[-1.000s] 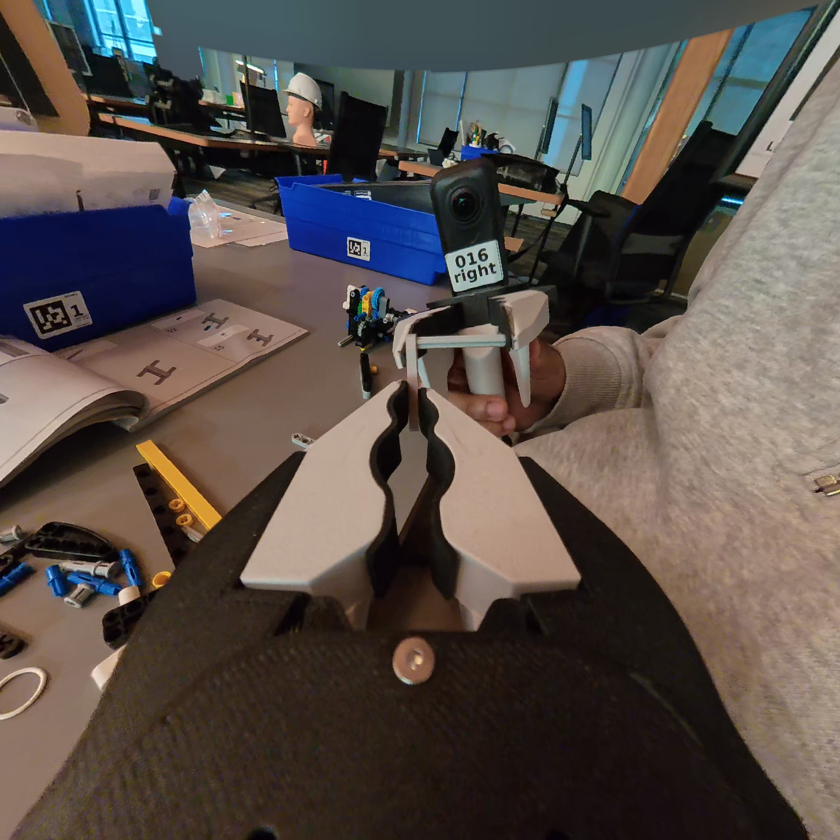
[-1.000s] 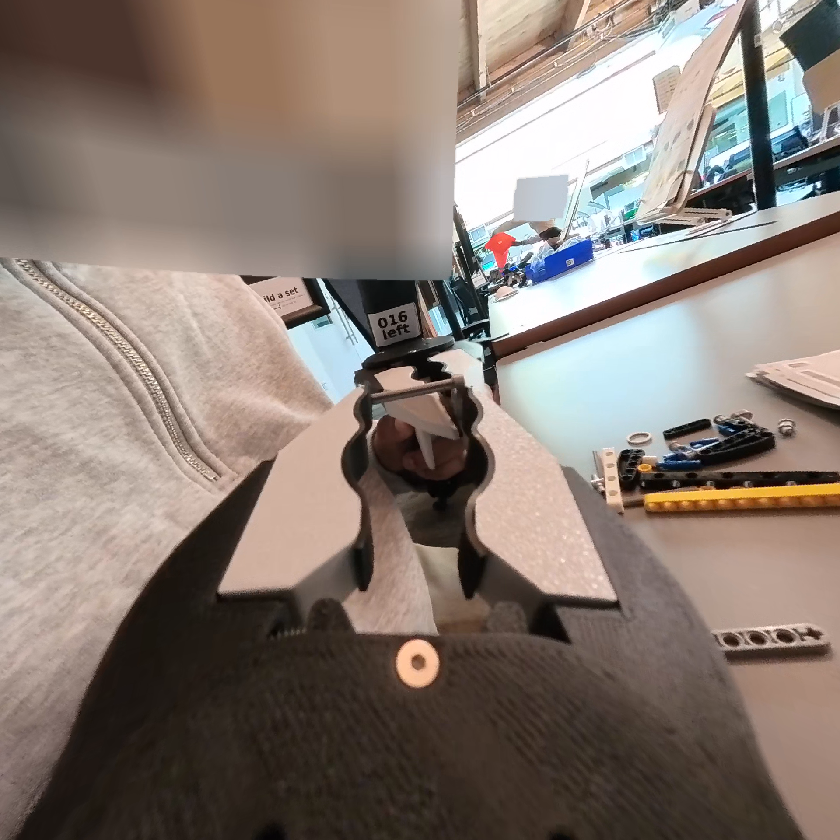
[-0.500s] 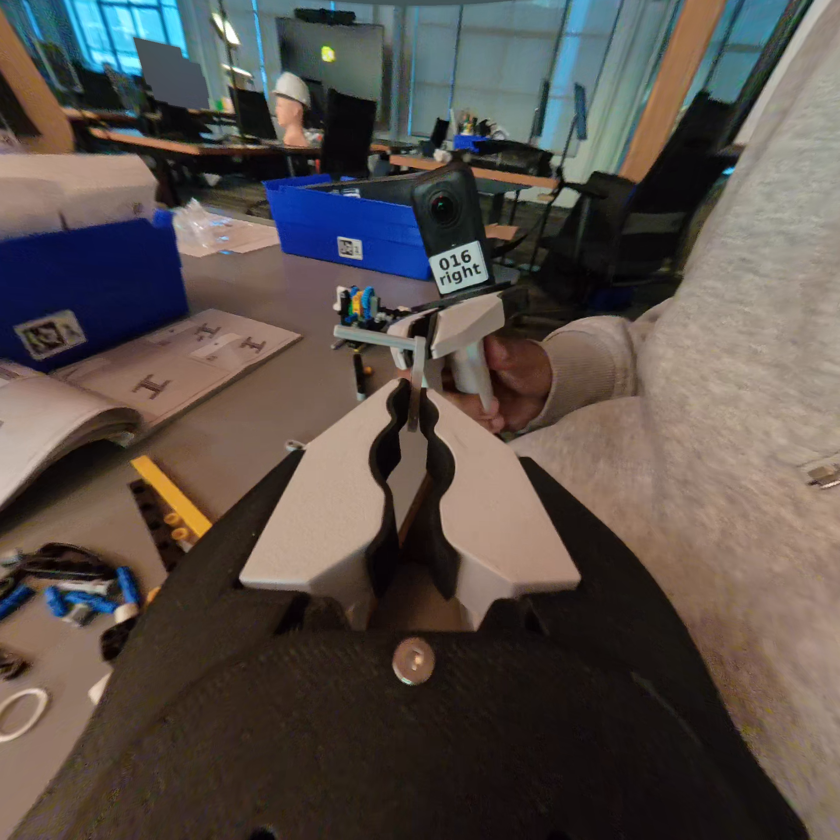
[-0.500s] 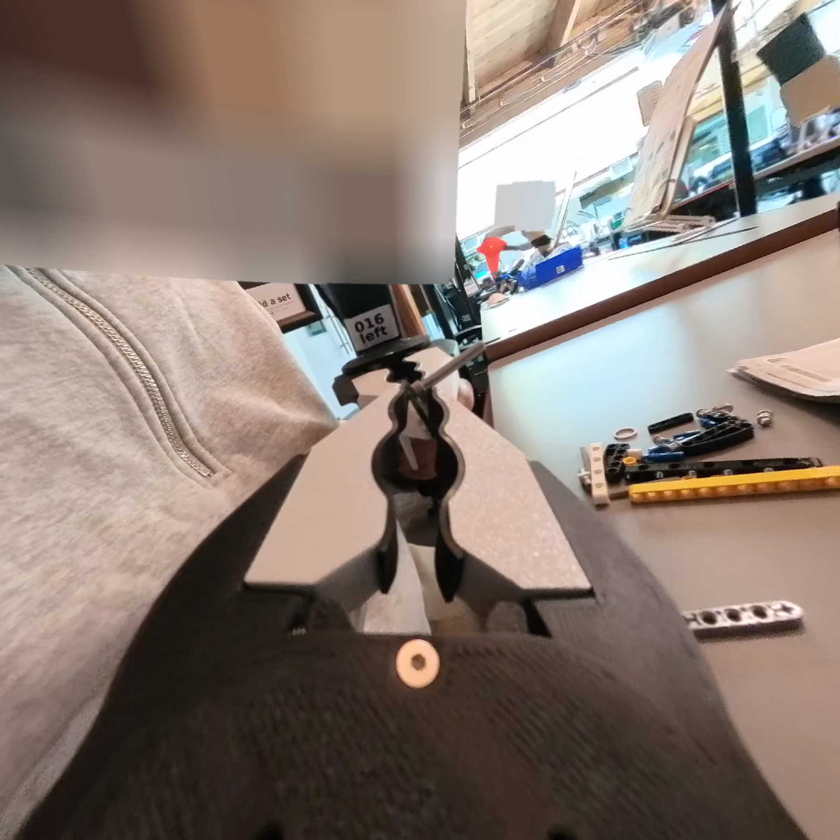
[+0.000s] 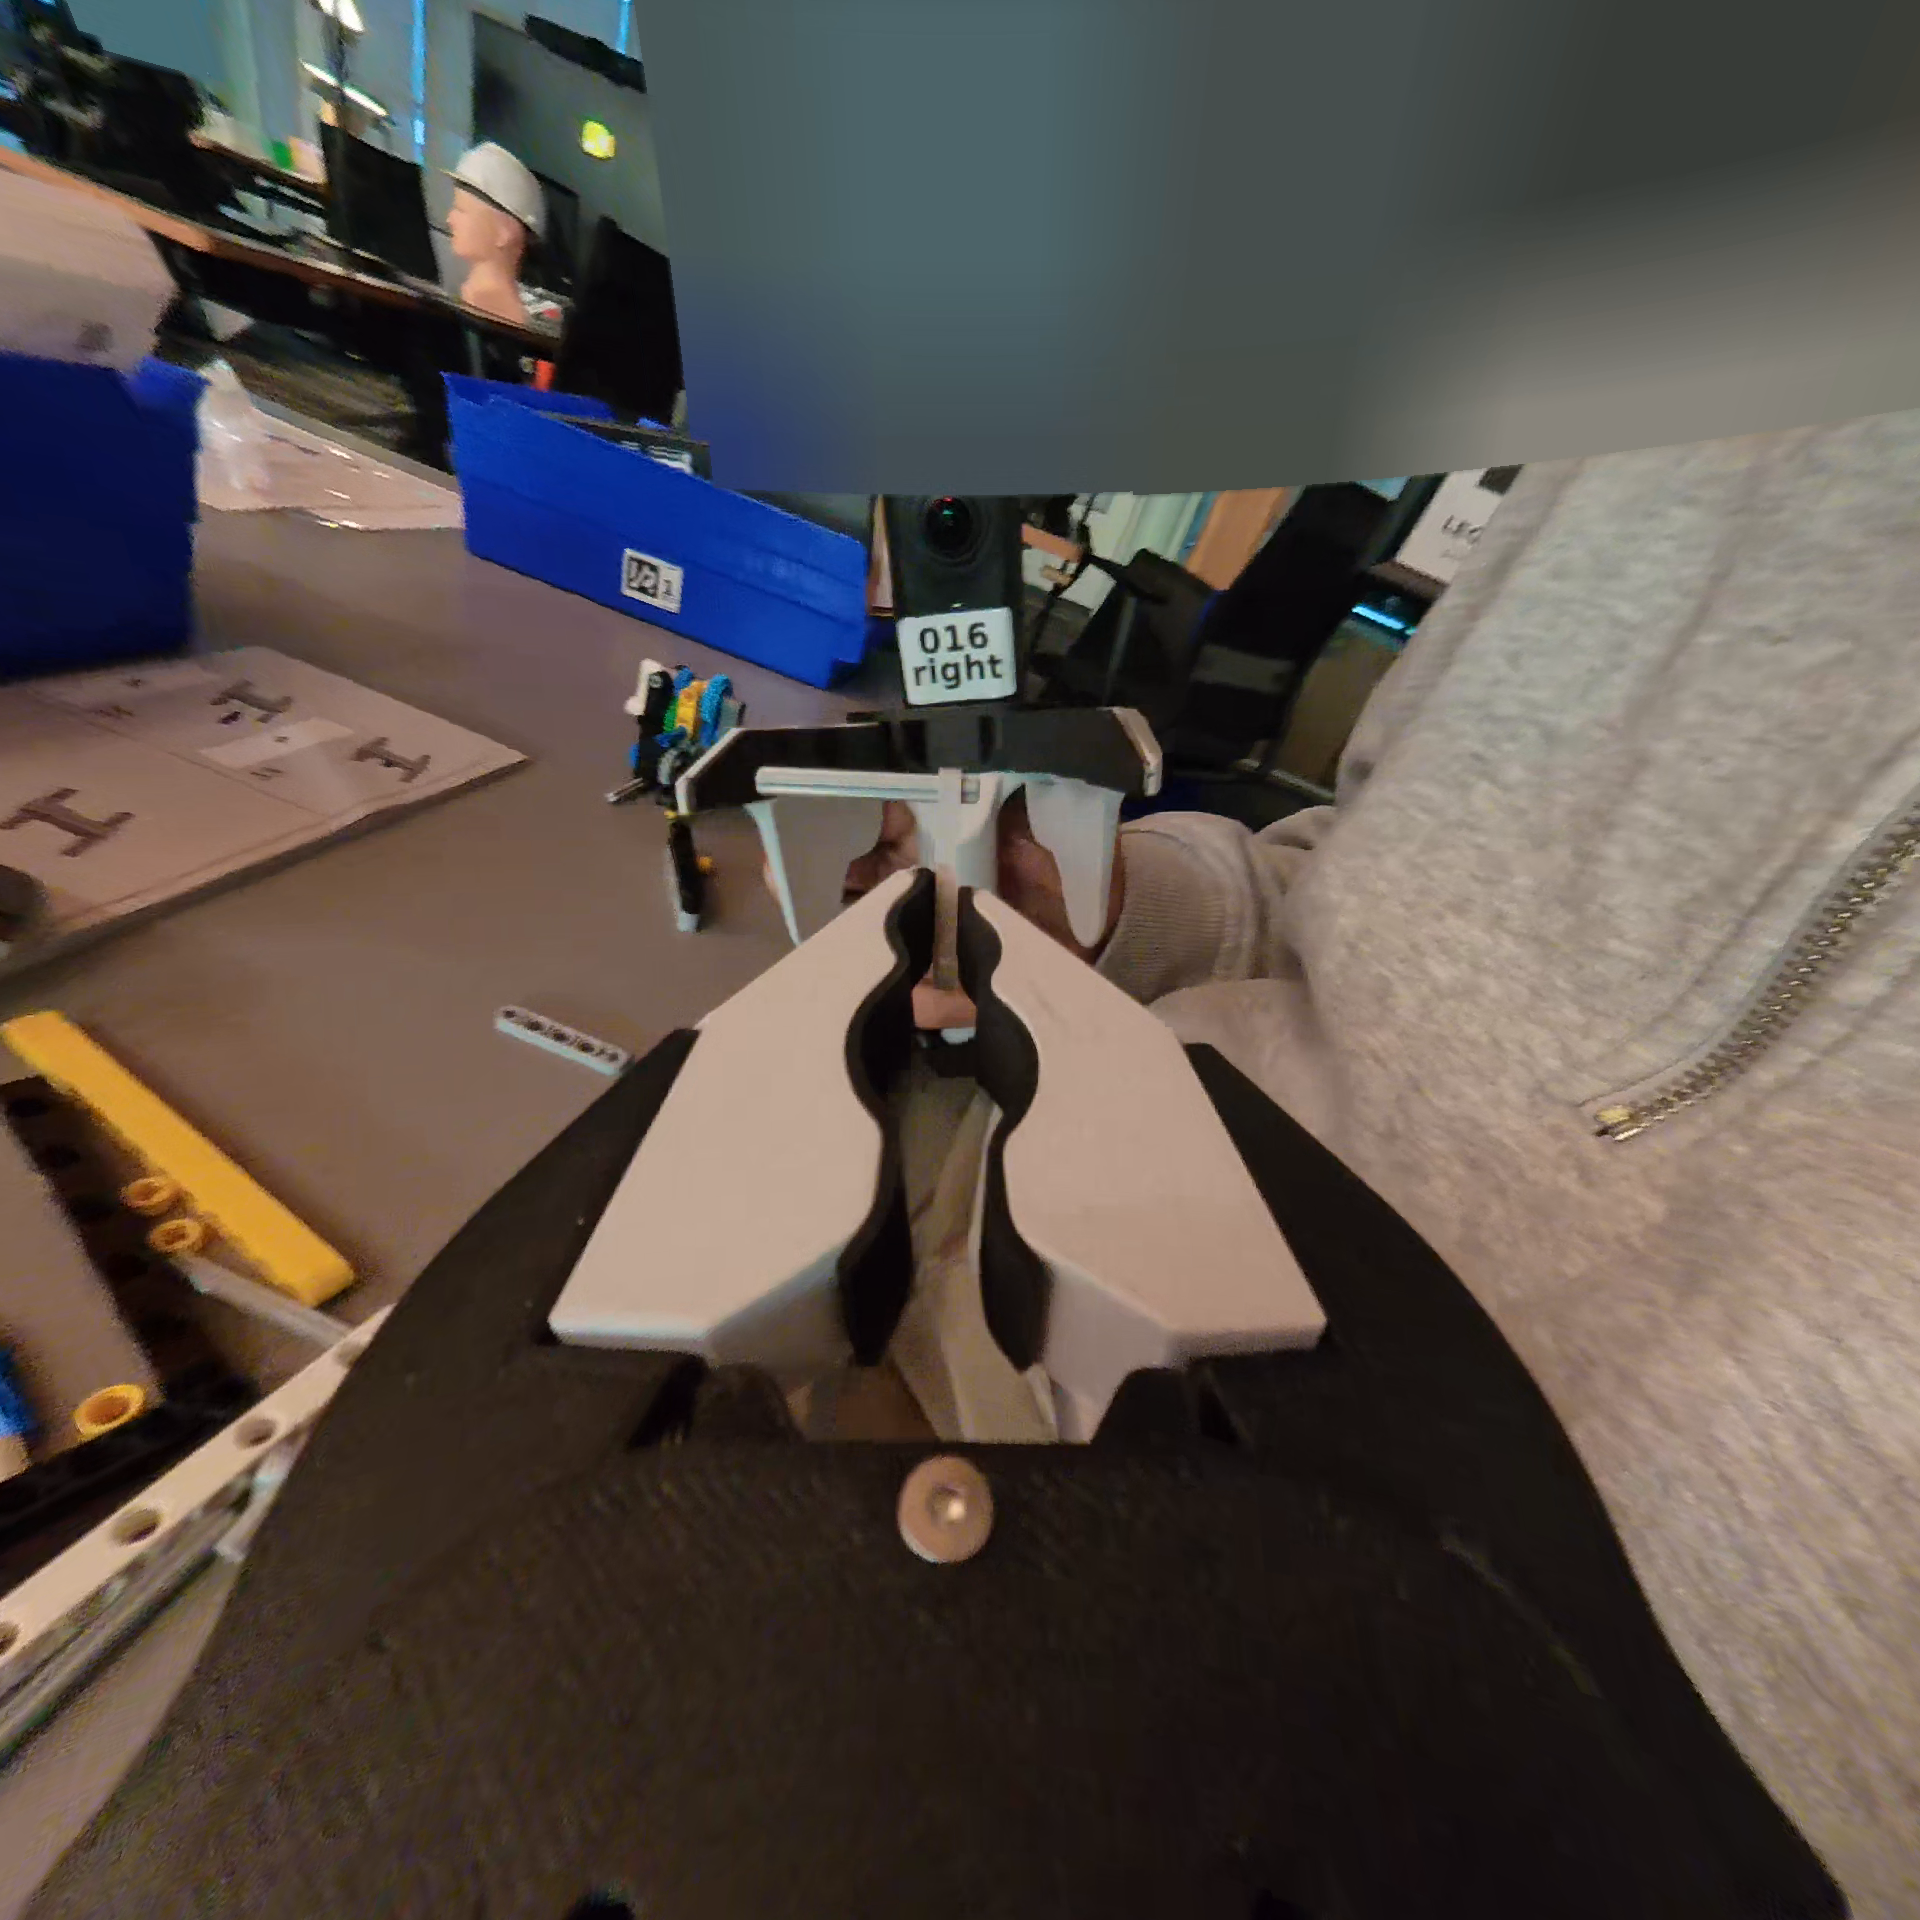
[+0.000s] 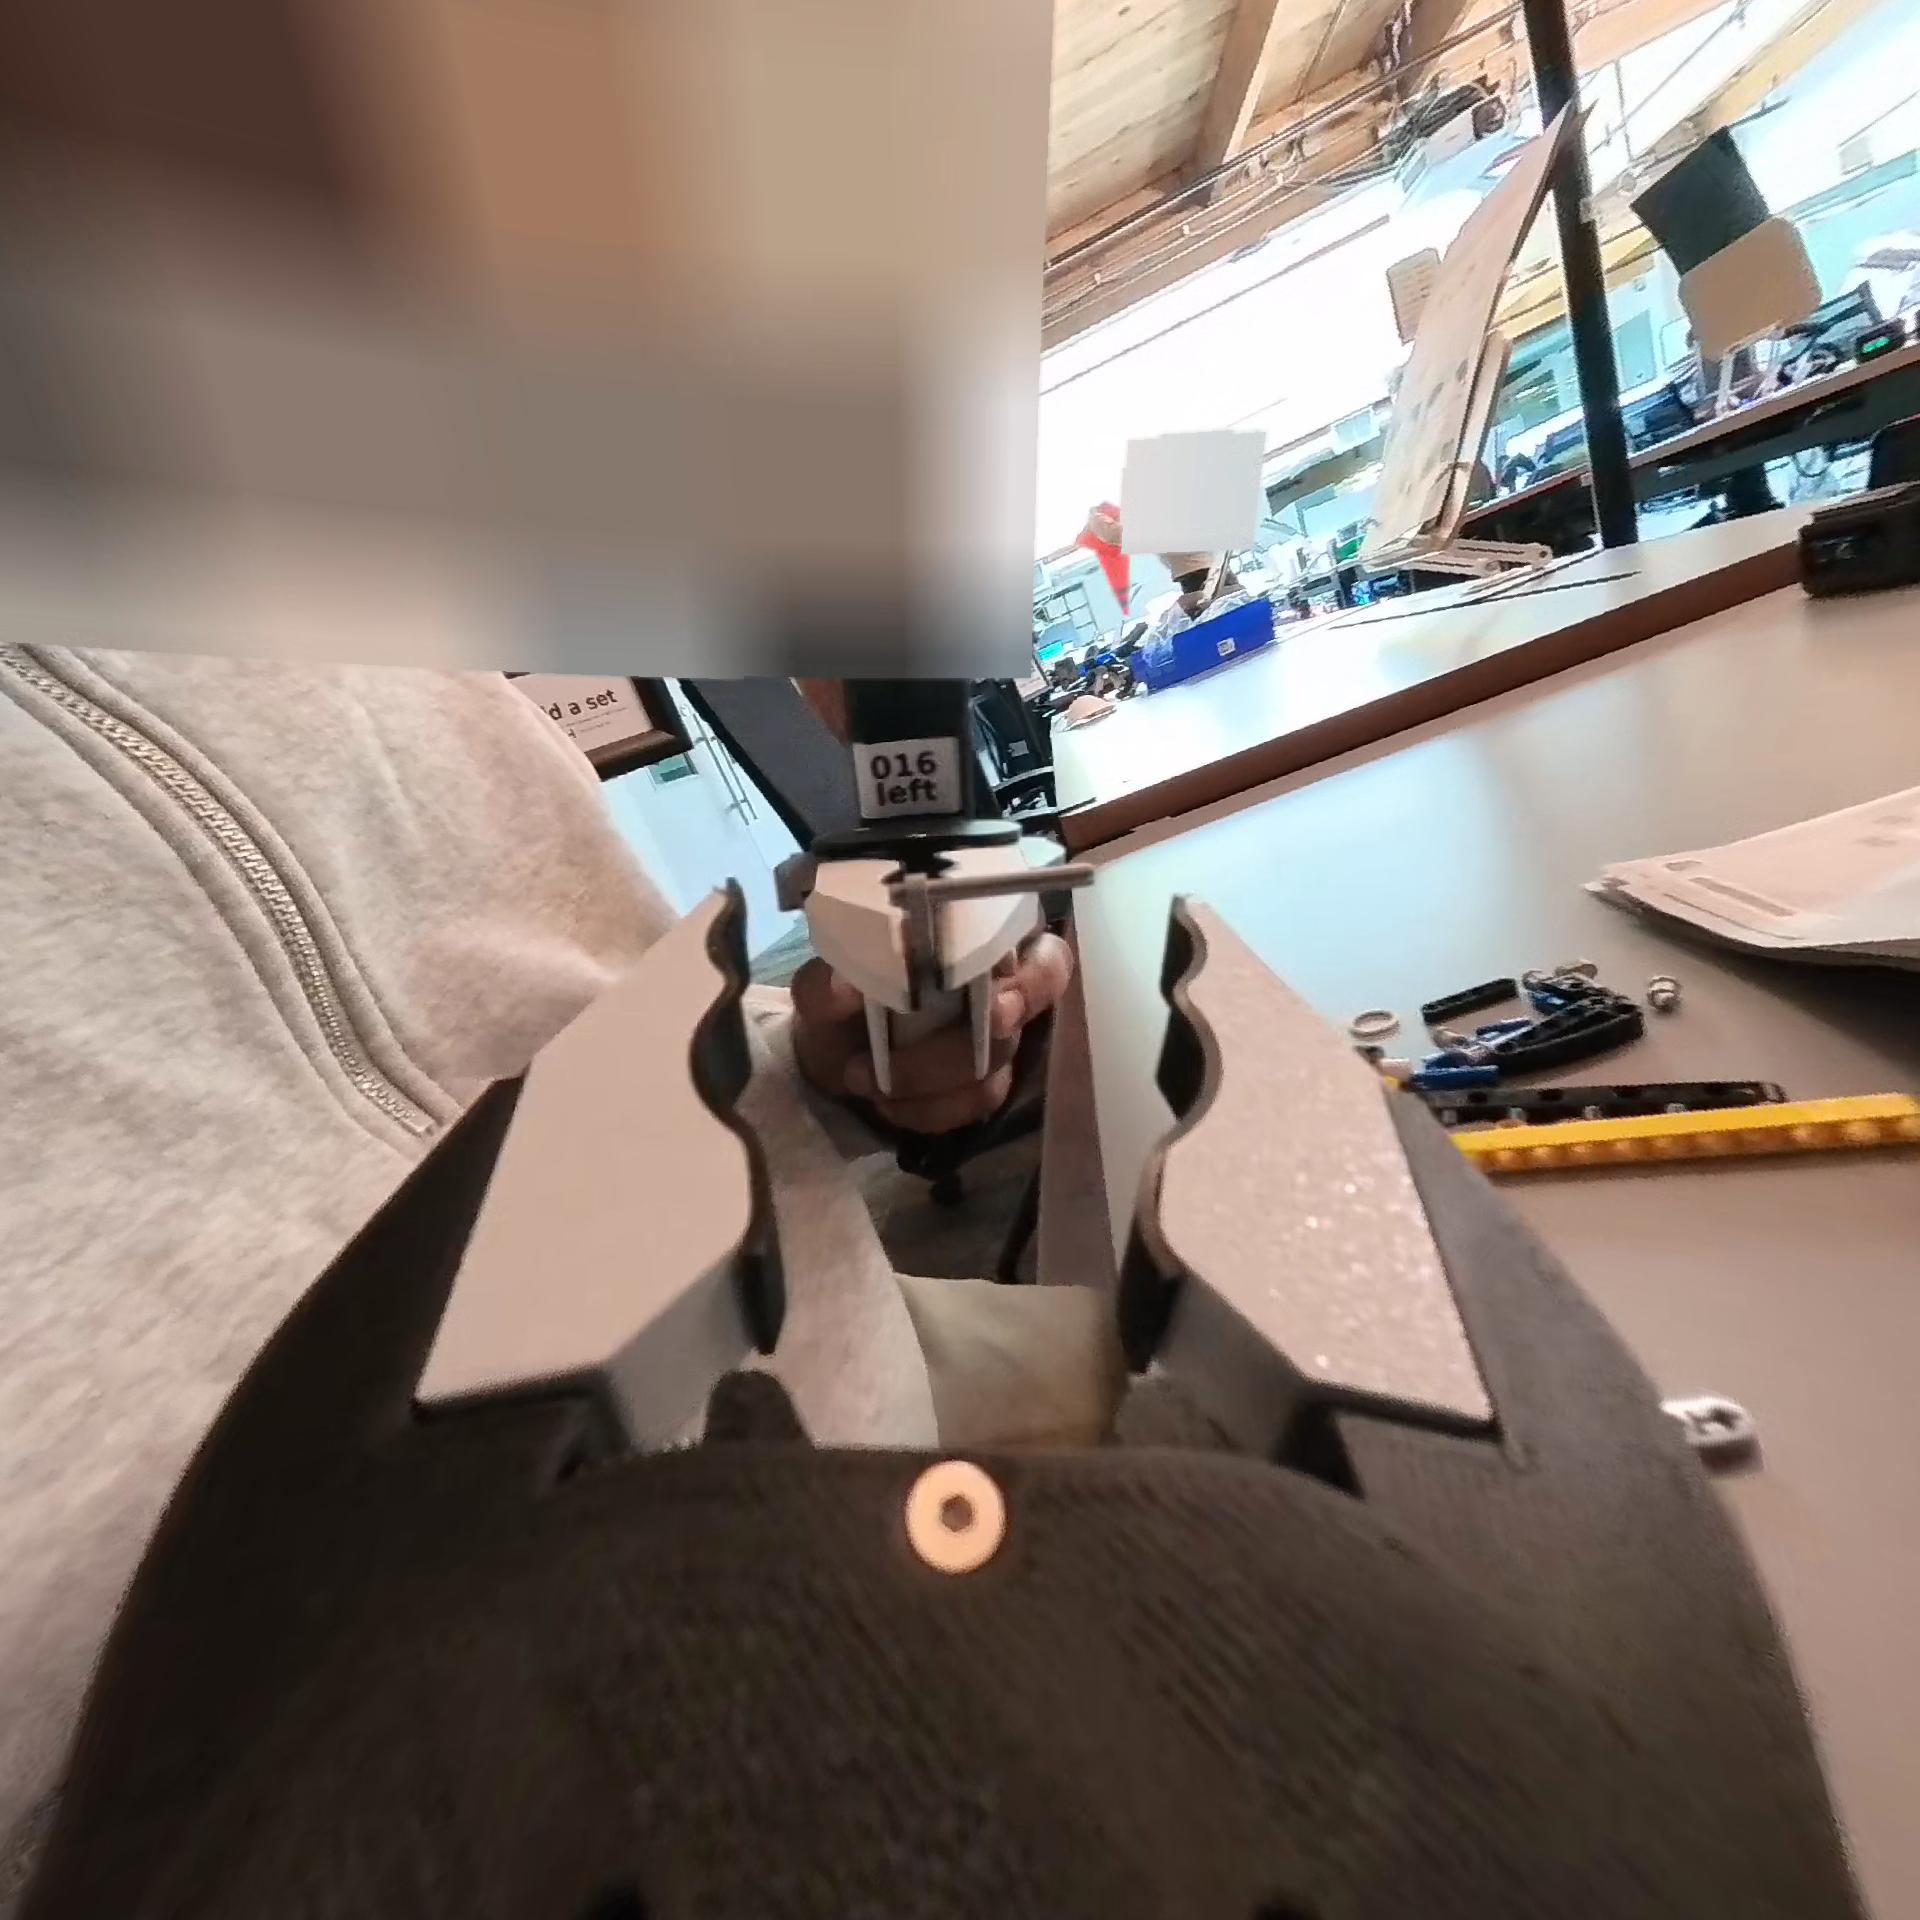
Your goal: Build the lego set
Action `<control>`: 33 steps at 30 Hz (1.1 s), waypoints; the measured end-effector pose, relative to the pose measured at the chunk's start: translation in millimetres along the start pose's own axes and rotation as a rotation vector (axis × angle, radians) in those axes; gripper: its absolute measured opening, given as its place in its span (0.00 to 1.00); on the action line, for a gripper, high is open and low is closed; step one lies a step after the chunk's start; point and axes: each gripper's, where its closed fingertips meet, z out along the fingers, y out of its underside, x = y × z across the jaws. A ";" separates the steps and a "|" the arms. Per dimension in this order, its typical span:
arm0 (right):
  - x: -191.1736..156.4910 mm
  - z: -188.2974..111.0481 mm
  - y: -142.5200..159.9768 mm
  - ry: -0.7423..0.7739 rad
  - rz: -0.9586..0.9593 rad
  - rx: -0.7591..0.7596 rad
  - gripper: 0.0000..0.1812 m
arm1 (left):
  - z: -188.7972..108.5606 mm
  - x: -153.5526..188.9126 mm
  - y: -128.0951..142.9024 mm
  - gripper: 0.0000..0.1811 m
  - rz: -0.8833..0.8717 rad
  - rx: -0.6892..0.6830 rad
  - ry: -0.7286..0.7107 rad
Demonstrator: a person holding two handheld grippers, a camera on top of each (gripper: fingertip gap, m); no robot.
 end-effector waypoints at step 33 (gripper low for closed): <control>-5.3 3.0 -1.2 0.056 -0.136 0.013 0.21 | 4.5 17.7 -10.1 0.00 -0.257 0.080 0.193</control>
